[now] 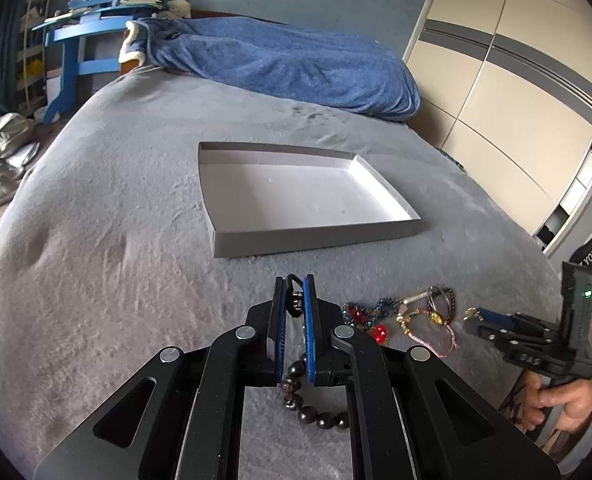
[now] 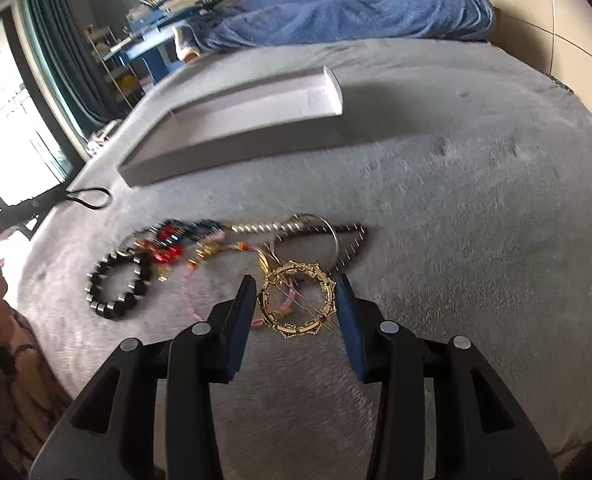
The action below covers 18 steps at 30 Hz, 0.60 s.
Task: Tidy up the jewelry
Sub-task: 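Grasp the gold wreath brooch with the right tool while the left tool lifts the hair tie, then carry both items over the tray and open both tools to drop them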
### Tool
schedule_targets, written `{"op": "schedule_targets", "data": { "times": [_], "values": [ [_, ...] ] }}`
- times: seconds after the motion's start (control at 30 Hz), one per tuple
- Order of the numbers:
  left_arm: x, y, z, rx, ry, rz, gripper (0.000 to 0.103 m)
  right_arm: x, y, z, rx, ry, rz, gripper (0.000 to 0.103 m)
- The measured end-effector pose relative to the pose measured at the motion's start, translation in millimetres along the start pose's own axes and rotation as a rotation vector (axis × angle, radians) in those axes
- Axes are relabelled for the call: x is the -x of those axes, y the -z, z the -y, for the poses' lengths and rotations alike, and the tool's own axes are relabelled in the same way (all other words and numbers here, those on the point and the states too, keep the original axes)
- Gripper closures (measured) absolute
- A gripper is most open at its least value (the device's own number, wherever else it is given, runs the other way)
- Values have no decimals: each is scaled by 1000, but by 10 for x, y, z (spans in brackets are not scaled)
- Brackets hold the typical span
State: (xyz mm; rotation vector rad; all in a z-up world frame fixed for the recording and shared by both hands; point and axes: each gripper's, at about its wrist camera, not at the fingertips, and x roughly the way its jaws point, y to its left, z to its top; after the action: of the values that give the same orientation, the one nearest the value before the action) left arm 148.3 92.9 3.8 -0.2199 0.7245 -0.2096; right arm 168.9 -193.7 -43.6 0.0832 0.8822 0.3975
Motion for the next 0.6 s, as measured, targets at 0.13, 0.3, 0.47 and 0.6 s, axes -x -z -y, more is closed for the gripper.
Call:
{"op": "schedule_targets", "data": {
  "times": [0.13, 0.3, 0.47, 0.6],
  "values": [
    [-26, -44, -12, 2, 4, -2, 94, 102, -69, -86, 11, -28, 26, 63],
    [-74, -165, -7, -15, 13, -4, 94, 124, -355, -208, 64, -39, 60, 63],
    [-174, -332, 19, -46, 8, -7, 94, 45, -830, -281, 129, -35, 109, 63],
    [-287, -477, 25, -64, 0, -13, 94, -150, -1172, -279, 153, -34, 128, 63]
  ]
}}
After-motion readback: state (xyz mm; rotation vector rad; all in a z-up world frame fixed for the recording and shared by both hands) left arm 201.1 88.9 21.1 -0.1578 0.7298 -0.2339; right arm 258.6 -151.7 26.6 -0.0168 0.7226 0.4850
